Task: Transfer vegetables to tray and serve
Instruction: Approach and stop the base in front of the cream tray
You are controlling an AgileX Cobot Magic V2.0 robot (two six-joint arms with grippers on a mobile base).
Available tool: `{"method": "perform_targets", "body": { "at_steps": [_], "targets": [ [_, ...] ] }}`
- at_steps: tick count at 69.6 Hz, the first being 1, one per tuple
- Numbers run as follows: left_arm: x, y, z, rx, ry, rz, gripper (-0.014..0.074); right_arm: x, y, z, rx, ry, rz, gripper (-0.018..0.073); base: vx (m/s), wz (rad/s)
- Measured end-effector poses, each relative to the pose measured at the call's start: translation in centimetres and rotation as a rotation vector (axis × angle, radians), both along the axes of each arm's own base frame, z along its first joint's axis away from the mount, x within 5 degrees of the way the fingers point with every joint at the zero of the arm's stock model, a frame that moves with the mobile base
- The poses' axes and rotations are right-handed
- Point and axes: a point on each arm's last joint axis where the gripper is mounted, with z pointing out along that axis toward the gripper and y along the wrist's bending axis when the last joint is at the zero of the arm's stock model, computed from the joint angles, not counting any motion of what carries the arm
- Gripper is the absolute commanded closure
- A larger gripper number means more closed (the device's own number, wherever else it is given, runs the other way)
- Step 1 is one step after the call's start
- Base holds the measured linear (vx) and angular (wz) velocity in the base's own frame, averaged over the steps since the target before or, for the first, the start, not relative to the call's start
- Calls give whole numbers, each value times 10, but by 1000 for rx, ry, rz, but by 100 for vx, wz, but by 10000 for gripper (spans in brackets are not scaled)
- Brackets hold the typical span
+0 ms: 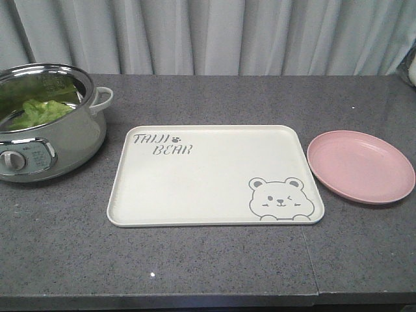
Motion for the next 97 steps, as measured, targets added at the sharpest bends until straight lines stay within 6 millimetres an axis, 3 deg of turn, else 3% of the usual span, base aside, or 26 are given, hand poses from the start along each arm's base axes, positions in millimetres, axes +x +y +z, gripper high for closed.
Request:
{"method": "perform_targets", "body": {
  "at_steps": [97],
  "targets": [
    [0, 0, 0, 0, 0, 0, 602, 0, 0, 0, 0, 0, 0, 562, 0, 0]
  ]
}}
